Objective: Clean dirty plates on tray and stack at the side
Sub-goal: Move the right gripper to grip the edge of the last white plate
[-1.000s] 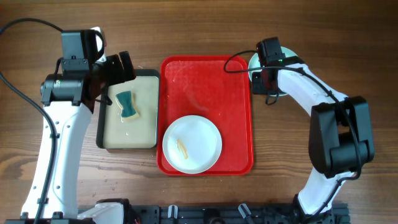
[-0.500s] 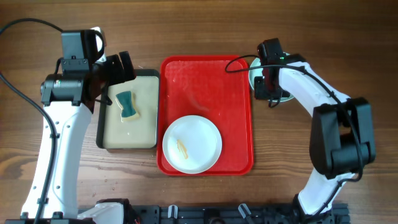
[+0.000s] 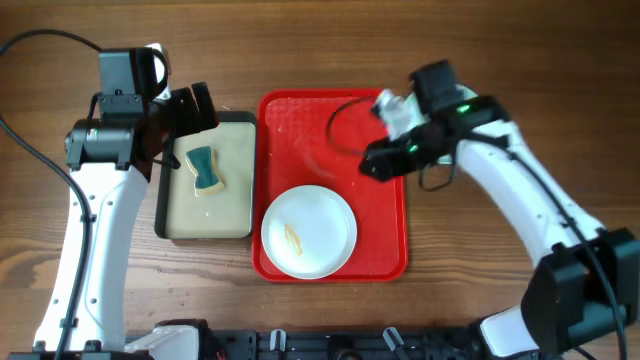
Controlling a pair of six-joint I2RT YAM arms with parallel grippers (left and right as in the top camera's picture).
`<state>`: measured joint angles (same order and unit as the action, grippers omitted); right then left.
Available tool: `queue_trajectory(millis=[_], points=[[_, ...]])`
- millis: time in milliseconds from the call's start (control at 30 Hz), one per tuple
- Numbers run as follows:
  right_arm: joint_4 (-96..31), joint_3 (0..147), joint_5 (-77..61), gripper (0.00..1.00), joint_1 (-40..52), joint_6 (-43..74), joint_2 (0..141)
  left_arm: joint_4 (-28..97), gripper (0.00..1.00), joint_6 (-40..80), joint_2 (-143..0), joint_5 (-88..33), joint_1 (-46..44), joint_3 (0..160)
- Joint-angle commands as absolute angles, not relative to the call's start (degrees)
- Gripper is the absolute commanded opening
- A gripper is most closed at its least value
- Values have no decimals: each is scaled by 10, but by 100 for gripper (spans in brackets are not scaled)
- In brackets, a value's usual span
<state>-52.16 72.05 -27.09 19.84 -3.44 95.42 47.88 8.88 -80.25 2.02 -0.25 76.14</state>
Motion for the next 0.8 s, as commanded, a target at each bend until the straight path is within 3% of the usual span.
queue_trajectory(millis=[0, 100, 233, 700, 767], points=[[-468, 664, -200, 57, 268, -43, 964, 478, 100, 94, -800, 16, -1, 766], [-381, 612, -115, 56, 321, -28, 981, 478, 100, 94, -800, 16, -1, 766], [-310, 573, -99, 47, 335, -27, 992, 478, 100, 94, -800, 16, -1, 766], [-240, 519, -102, 18, 335, 14, 992, 478, 100, 94, -800, 16, -1, 766], [-233, 519, -89, 9, 335, 19, 992, 478, 100, 94, -800, 16, -1, 766]])
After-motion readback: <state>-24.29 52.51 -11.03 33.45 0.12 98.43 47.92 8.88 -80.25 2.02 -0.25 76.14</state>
